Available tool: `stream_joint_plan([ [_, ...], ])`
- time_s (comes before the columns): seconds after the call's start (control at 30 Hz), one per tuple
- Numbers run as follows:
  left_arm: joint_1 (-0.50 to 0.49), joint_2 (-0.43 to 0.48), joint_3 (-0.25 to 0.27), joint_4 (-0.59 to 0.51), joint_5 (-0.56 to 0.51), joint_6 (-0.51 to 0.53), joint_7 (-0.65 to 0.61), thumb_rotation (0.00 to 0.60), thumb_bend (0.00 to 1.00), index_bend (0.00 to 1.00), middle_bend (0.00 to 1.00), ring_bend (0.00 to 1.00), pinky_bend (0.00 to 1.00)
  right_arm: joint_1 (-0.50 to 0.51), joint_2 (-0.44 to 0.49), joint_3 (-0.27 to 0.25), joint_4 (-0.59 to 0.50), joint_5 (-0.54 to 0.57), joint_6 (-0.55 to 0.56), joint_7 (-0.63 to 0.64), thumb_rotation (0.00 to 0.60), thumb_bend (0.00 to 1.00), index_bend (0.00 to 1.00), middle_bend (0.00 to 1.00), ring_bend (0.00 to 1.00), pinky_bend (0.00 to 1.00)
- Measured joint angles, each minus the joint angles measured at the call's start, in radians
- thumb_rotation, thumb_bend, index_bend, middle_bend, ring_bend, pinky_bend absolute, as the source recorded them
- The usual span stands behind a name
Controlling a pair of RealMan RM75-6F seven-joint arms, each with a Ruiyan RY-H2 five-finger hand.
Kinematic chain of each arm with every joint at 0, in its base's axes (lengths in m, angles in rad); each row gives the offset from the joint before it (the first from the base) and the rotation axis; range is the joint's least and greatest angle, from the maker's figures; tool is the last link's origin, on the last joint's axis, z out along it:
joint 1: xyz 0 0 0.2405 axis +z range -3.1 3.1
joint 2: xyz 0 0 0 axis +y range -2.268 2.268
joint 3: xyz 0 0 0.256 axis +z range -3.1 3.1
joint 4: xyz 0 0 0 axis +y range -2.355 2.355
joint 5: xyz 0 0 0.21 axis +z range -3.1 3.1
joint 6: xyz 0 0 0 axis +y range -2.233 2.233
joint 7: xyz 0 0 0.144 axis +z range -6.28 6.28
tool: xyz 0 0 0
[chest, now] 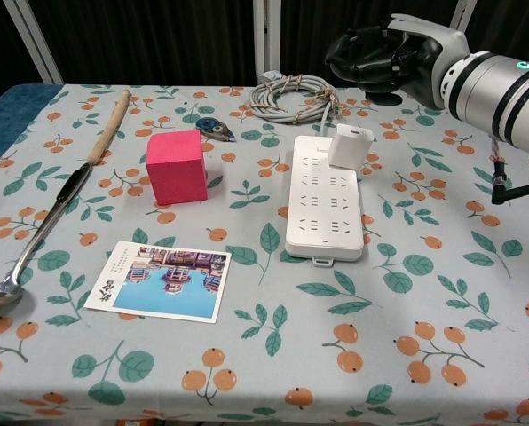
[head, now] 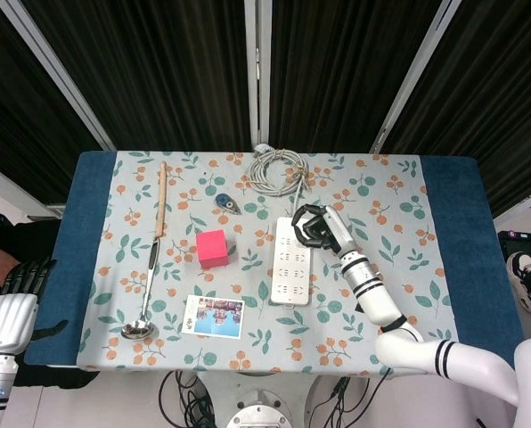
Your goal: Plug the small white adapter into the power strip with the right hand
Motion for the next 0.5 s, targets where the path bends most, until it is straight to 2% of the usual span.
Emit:
stream_joint_plan([
  [0.2, -0.002, -0.002, -0.002, 0.006, -0.005, -0.004, -0.006, 0.6, 0.0, 0.02, 0.0, 0.0, 0.0, -0.008, -0.09, 0.015, 0.185, -0.155, -0.065, 0.343, 0.6, 0.92, 1.0, 1.0, 1.0, 1.0],
  [0.33, -0.001, -0.004, -0.004, 0.012, -0.01, -0.005, -0.013, 0.6, 0.0, 0.02, 0.0, 0.0, 0.0, 0.001, -0.144, 0.01, 0.305, -0.246, -0.076, 0.496, 0.6, 0.93, 1.0, 1.0, 1.0, 1.0],
  [0.5, -0.001, -0.003, -0.006, 0.016, -0.011, -0.003, -0.019, 0.6, 0.0, 0.02, 0.0, 0.0, 0.0, 0.021, -0.192, -0.005, 0.388, -0.315, -0.065, 0.646, 0.6, 0.93, 1.0, 1.0, 1.0, 1.0],
])
